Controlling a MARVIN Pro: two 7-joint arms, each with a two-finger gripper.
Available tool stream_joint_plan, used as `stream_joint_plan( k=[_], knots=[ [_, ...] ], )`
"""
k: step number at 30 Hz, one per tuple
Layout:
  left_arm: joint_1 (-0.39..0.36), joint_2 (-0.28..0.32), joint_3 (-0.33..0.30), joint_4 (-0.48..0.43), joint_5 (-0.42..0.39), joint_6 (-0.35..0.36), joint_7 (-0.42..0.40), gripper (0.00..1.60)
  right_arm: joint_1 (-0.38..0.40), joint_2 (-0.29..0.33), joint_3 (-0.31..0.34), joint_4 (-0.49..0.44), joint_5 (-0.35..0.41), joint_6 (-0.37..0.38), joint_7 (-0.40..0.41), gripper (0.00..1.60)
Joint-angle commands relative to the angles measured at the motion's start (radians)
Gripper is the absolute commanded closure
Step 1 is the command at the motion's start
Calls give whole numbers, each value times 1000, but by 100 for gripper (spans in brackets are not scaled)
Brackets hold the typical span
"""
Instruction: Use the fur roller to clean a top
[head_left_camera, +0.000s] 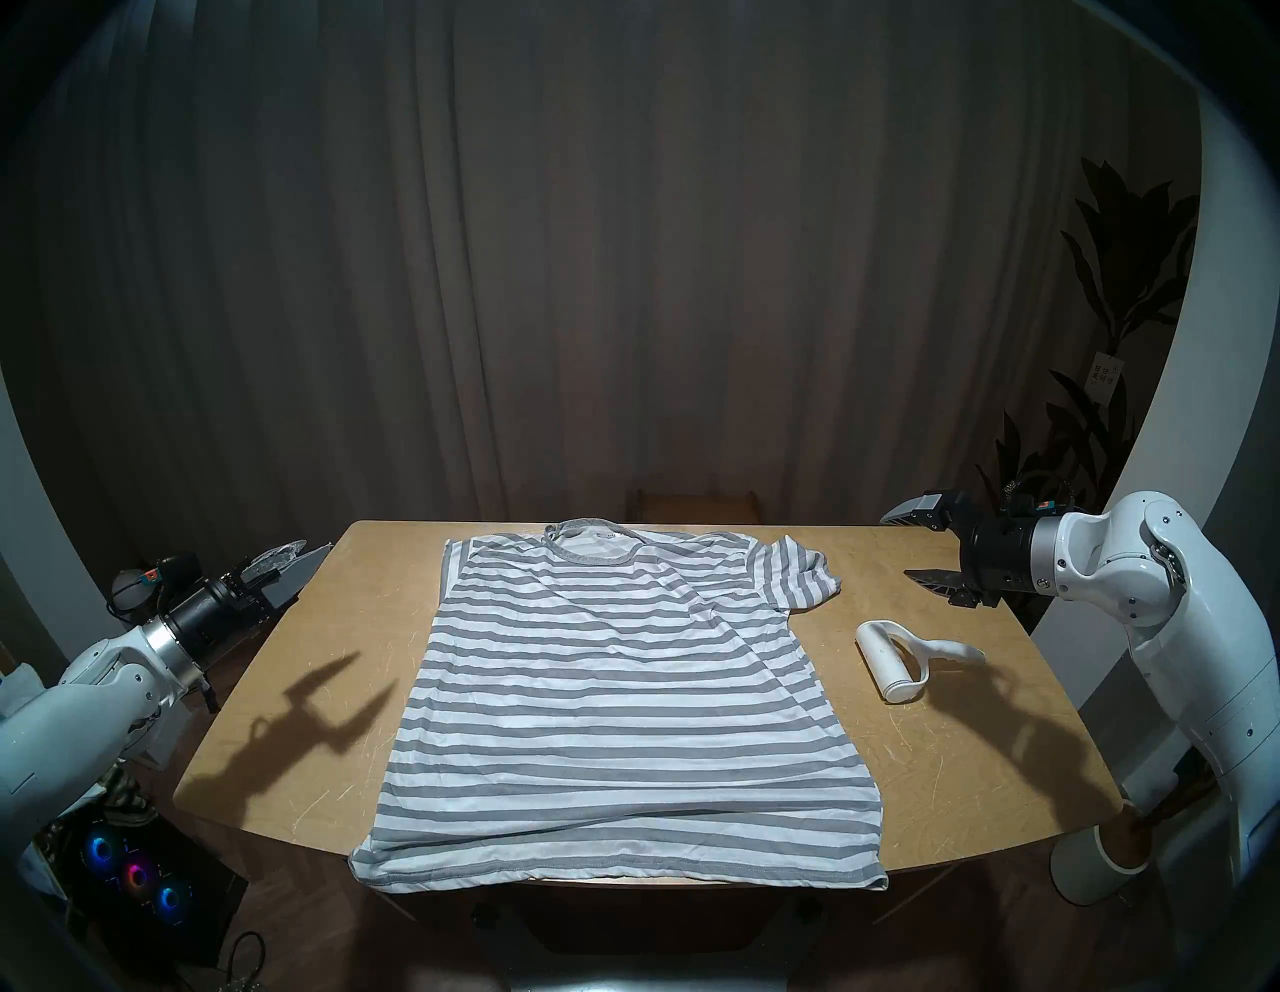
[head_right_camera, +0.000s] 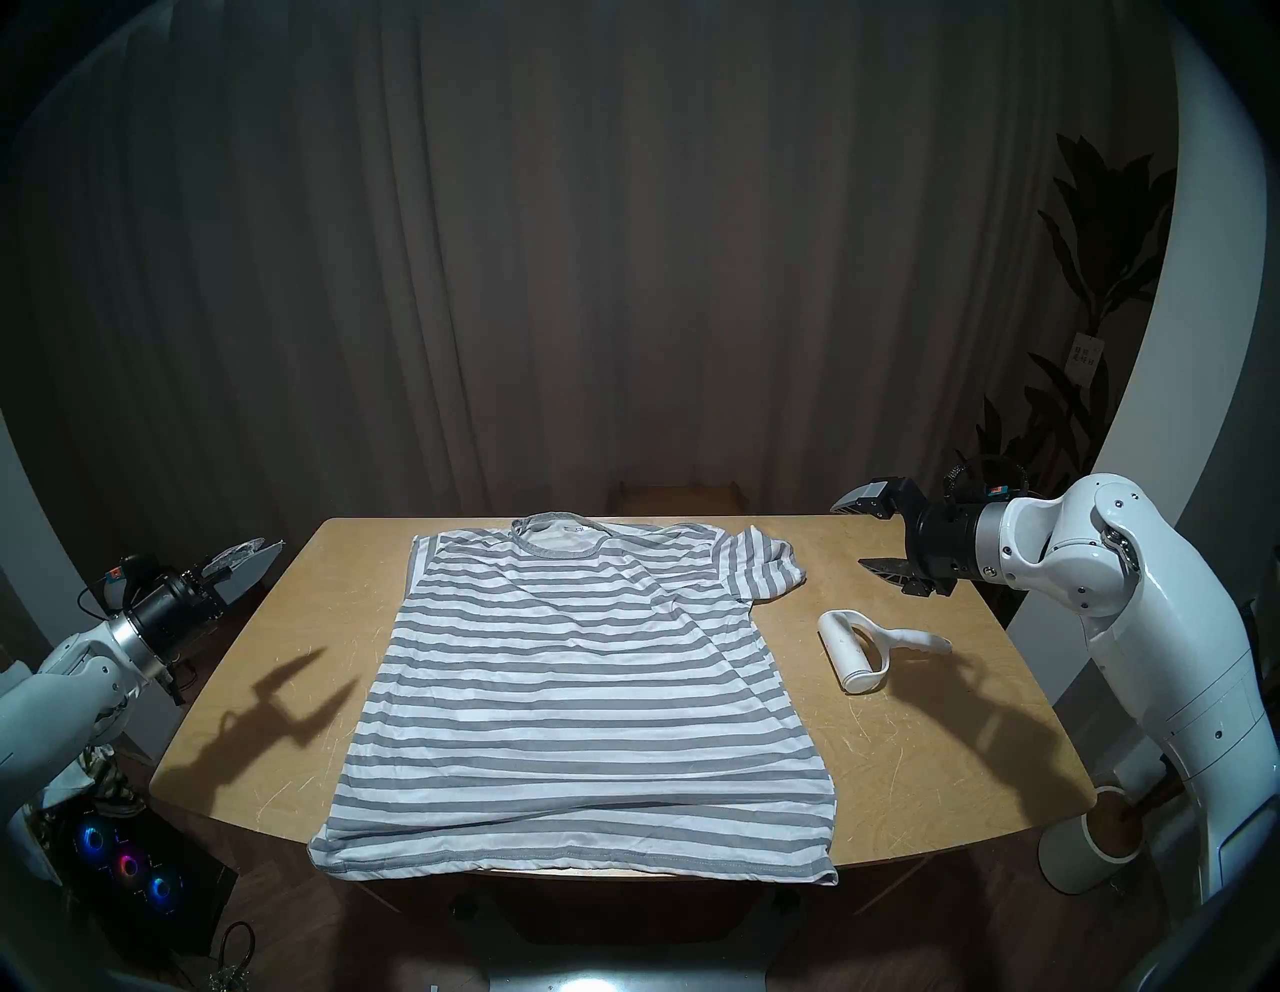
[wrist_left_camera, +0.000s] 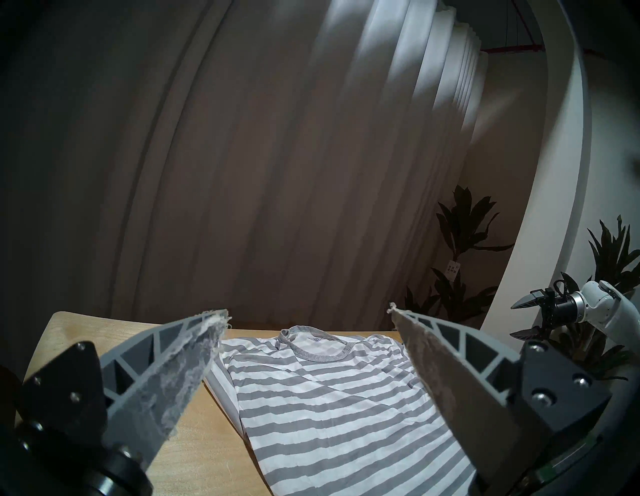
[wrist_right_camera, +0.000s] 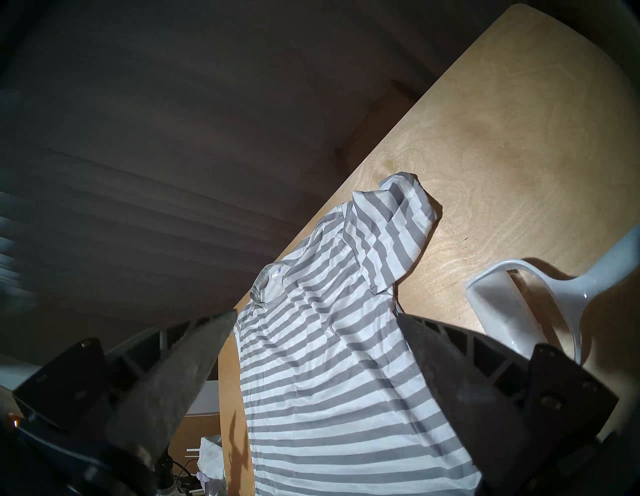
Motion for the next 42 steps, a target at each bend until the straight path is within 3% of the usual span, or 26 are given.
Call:
stream_joint_plan(
  k=[1, 17, 42],
  knots=[
    [-37, -11, -8, -25, 14, -26, 40, 0, 44, -37, -17, 4, -31, -31, 25, 0],
    [-64, -55, 9, -58, 75, -62, 145, 0, 110, -92, -86, 44, -121, -77, 60, 0],
    [-105, -126, 45, -98, 173, -103, 292, 0, 235, -109, -119, 110, -273, -83, 116, 0]
  ],
)
